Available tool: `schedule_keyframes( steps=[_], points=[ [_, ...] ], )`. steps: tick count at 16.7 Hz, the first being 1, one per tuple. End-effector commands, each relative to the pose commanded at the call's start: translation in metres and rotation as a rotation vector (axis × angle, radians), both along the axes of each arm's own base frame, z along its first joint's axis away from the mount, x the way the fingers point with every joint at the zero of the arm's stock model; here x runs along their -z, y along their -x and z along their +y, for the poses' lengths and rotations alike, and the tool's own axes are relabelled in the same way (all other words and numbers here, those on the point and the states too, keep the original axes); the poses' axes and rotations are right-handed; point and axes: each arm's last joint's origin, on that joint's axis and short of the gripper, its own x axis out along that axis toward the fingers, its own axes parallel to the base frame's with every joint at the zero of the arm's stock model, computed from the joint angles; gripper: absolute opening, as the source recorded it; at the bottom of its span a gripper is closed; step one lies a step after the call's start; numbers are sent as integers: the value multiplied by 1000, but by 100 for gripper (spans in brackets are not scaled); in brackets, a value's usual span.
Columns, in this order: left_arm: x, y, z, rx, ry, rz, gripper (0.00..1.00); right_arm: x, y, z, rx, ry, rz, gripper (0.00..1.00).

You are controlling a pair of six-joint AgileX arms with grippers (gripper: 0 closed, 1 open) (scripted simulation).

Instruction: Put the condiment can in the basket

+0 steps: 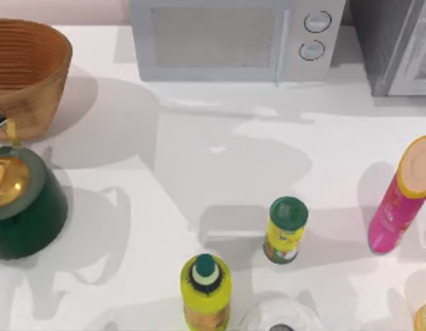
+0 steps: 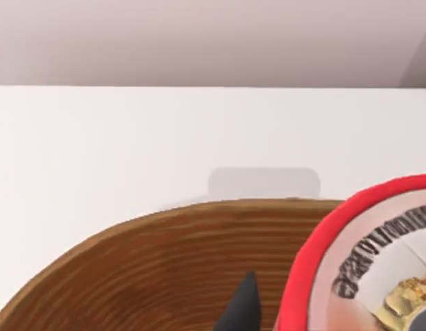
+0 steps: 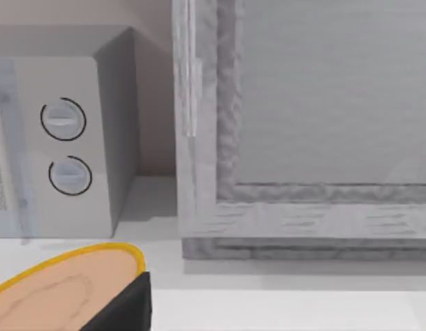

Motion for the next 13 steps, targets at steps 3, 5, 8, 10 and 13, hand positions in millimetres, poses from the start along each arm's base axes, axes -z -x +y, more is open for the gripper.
schedule_keyframes(
  steps=[3,5,8,10,13],
  points=[
    [9,-4,0,-4,1,9,0,0,0,0,0,0,0,100],
    [9,-4,0,-4,1,9,0,0,0,0,0,0,0,100],
    [9,-4,0,-4,1,9,23,0,0,0,0,0,0,100],
    [9,-4,0,-4,1,9,38,0,0,0,0,0,0,100],
    [9,-4,0,-4,1,9,60,0,0,0,0,0,0,100]
  ],
)
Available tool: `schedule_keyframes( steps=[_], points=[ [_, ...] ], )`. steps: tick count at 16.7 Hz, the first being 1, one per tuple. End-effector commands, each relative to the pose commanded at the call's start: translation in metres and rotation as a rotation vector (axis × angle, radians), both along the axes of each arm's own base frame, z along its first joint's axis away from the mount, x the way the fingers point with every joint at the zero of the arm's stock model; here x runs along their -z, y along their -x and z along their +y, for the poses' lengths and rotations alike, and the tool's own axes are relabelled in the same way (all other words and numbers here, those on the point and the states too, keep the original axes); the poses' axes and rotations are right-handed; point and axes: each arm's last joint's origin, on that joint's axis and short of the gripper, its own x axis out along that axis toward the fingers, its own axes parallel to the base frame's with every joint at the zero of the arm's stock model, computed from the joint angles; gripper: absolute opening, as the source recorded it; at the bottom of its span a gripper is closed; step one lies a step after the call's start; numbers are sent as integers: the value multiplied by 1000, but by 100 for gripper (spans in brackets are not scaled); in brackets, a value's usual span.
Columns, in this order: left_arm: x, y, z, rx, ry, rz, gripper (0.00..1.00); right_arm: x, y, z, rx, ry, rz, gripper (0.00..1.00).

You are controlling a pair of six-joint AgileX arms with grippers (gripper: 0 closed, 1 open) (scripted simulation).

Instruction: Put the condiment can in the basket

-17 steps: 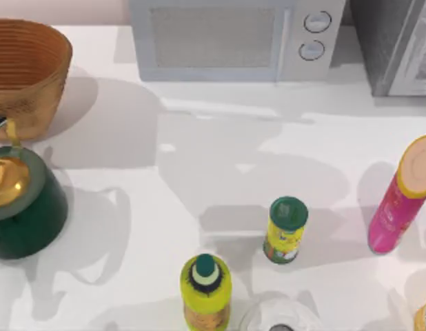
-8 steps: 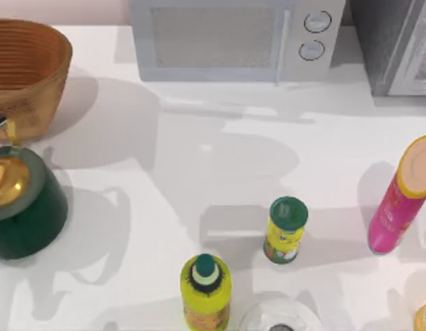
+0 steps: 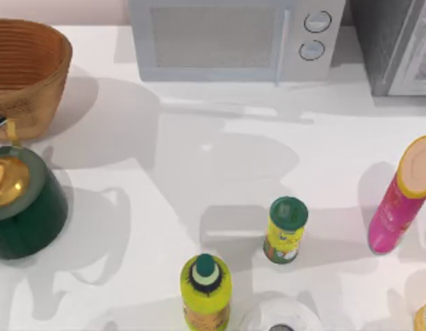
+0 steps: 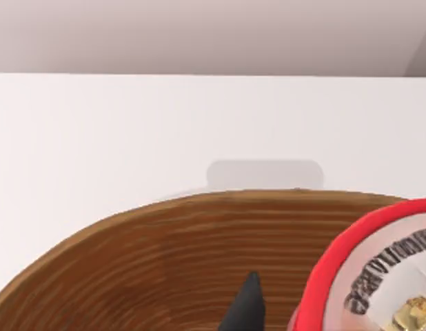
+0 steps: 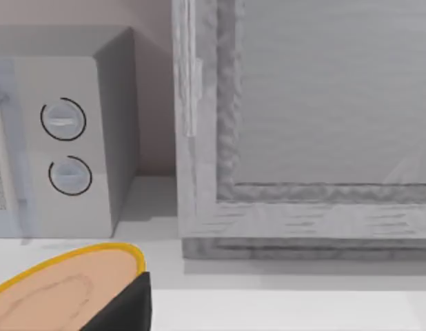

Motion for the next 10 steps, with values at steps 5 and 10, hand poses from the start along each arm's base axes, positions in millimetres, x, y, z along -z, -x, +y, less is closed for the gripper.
schedule_keyframes(
  steps=[5,10],
  points=[
    [0,0,0,0,0,0,98,0,0,0,0,0,0,100],
    [0,0,0,0,0,0,100,0,0,0,0,0,0,100]
  ],
)
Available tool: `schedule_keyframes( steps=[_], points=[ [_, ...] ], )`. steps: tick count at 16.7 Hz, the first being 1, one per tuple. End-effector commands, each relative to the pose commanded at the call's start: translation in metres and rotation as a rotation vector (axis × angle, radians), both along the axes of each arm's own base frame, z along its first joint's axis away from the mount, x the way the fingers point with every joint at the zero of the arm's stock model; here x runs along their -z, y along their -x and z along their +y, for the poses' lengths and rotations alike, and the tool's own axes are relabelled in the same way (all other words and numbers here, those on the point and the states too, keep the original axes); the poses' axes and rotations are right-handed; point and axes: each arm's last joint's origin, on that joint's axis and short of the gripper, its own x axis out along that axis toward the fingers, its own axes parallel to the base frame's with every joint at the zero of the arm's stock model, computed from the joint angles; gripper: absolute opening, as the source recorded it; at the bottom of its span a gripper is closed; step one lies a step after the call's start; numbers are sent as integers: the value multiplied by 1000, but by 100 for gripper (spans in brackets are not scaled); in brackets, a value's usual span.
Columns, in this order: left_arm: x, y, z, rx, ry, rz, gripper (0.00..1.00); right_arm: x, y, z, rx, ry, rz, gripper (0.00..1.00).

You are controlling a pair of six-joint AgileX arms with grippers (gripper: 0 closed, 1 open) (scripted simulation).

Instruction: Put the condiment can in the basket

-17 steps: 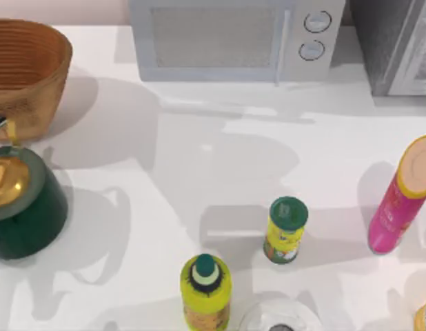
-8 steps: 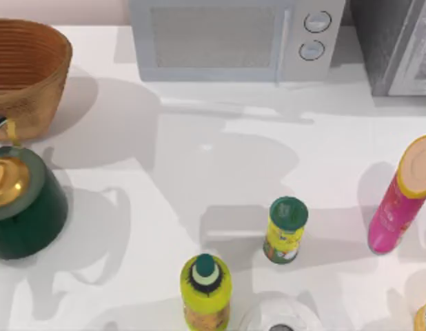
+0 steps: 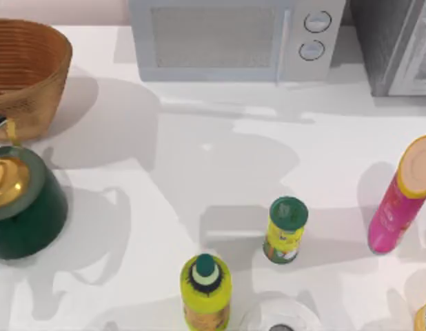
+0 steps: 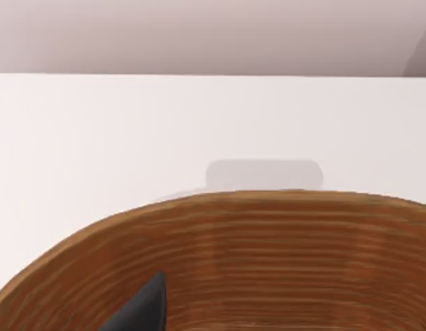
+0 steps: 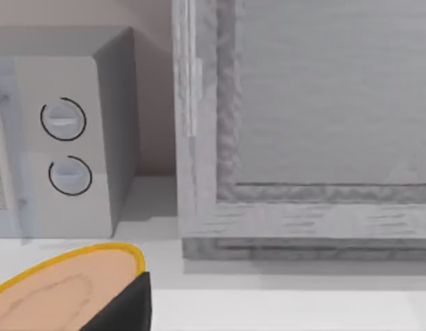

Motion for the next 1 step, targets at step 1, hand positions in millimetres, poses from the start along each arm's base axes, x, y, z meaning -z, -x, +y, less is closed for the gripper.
schedule_keyframes(
  steps=[1],
  points=[
    [0,0,0,0,0,0,100,0,0,0,0,0,0,100]
  ],
)
